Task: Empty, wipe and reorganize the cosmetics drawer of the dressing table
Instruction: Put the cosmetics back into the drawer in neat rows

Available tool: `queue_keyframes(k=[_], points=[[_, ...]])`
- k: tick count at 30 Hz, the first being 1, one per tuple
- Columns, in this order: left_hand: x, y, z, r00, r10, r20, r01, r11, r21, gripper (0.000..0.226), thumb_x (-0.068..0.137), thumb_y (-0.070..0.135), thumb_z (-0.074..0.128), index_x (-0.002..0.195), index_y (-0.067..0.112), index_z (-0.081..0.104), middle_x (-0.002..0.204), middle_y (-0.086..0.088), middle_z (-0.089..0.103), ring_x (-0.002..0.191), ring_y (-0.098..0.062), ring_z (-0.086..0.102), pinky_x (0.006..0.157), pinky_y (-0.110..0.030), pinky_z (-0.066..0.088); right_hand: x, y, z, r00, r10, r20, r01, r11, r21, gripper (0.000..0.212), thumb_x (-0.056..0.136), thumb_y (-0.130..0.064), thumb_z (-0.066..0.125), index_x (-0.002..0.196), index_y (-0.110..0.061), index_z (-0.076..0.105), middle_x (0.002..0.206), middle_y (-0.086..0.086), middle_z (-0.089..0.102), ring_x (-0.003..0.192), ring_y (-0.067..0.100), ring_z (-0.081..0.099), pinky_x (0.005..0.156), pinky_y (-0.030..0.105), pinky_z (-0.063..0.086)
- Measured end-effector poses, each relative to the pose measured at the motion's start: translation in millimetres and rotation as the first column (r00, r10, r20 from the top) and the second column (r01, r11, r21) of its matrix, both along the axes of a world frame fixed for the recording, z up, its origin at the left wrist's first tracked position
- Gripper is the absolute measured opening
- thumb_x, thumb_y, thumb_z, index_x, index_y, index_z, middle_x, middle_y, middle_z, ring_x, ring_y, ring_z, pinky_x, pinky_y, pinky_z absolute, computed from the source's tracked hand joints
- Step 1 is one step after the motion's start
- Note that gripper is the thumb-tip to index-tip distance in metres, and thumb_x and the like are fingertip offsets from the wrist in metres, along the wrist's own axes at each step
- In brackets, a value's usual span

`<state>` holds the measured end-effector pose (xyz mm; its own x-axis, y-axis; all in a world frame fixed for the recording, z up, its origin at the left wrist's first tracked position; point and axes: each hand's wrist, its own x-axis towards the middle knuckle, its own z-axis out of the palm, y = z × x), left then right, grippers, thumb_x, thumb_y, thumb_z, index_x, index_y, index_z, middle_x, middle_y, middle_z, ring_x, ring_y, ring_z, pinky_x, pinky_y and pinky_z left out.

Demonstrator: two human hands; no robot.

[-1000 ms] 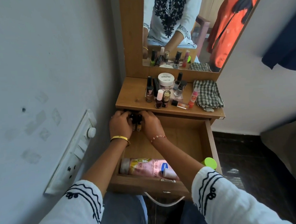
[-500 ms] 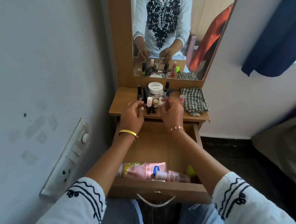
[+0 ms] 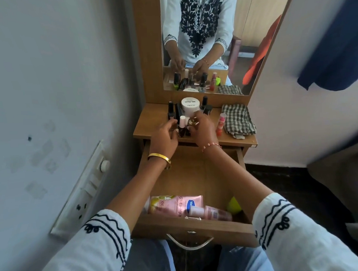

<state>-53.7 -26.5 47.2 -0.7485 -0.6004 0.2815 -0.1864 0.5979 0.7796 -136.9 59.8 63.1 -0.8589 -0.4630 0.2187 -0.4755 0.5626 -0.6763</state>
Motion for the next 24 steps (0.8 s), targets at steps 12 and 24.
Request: queue_keyframes(k=[12,24], points=[[24,30,-1,0.999,0.023,-0.029,-0.012,0.950,0.311,0.031,0.092,0.017,0.051,0.122,0.010,0.057,0.117,-0.006,0.063,0.110,-0.018,0.057,0.082,-0.017,0.041,23,36,2,0.801,0.071,0.594,0.393,0.687,-0.611,0.017,0.085,0.000,0.060,0.098,-0.009,0.055,0.107,0.014,0.063,0.093,0.023,0.066,0.079,0.031,0.058],[33,46,7,0.986,0.107,-0.126,-0.002,0.769,0.639,0.031,0.089,0.013,0.056,0.119,0.003,0.056,0.100,-0.008,0.064,0.098,-0.026,0.064,0.088,-0.038,0.053,51,48,3,0.624,0.341,0.703,0.419,0.613,-0.670,0.008,0.087,0.000,0.058,0.083,-0.007,0.058,0.081,0.010,0.063,0.064,0.015,0.062,0.058,0.019,0.055]])
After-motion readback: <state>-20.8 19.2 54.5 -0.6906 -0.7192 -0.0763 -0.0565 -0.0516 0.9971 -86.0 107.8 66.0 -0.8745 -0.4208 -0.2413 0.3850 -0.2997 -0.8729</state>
